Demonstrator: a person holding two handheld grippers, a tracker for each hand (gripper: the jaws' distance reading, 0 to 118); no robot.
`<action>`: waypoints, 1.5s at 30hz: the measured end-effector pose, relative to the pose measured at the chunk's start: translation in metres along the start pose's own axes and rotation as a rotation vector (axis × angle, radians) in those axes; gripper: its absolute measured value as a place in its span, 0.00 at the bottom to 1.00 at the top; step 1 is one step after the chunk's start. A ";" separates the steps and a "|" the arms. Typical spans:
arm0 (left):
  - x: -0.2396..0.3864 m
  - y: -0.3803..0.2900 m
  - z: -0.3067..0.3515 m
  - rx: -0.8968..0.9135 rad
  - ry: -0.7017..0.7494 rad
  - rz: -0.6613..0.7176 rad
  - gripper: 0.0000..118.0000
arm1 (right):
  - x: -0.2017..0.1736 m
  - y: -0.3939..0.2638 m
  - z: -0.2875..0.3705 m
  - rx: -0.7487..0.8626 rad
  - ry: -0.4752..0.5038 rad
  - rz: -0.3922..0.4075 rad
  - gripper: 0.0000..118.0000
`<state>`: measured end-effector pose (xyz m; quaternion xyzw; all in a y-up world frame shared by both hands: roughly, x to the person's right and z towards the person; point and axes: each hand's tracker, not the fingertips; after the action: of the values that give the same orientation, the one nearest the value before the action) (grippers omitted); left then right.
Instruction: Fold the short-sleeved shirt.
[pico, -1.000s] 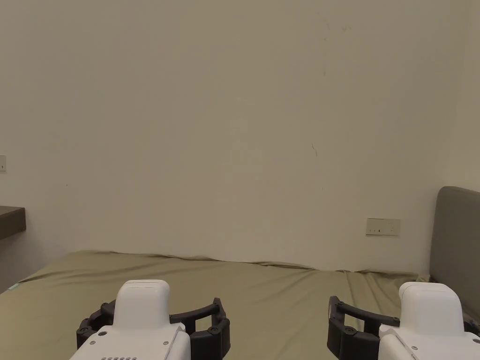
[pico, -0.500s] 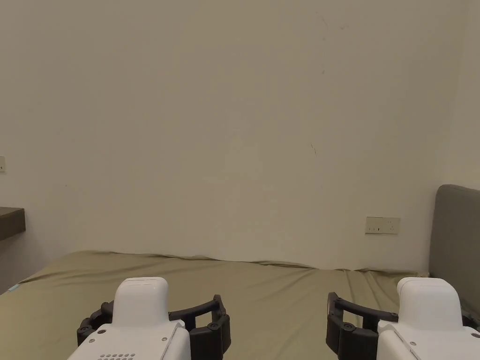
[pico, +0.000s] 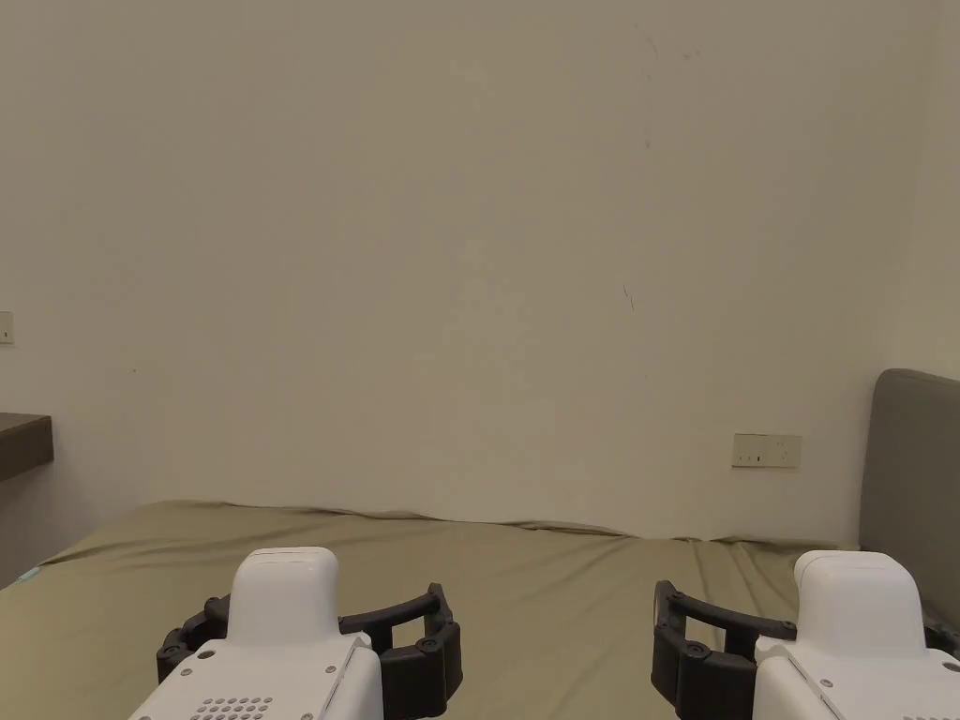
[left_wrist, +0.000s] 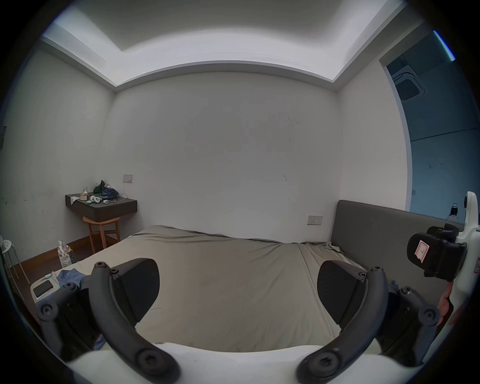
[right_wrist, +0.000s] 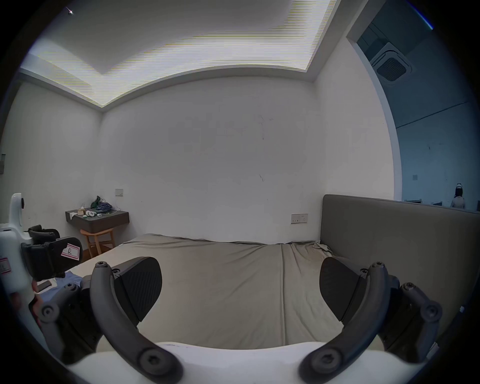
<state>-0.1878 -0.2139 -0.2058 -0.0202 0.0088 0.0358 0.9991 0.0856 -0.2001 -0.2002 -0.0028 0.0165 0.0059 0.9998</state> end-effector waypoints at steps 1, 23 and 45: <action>0.000 0.000 0.000 0.001 -0.001 -0.001 1.00 | 0.000 0.000 0.000 0.000 0.000 0.000 1.00; 0.018 -0.020 -0.010 -0.124 -0.215 -0.012 0.02 | 0.025 -0.017 0.019 -0.037 -0.017 0.007 0.02; -0.277 -0.055 0.085 -0.289 0.483 0.082 0.02 | -0.276 -0.051 -0.031 -0.159 0.878 0.016 0.03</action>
<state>-0.4585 -0.2846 -0.1133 -0.1702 0.2425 0.0711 0.9525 -0.1906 -0.2545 -0.2221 -0.0818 0.4392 0.0132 0.8946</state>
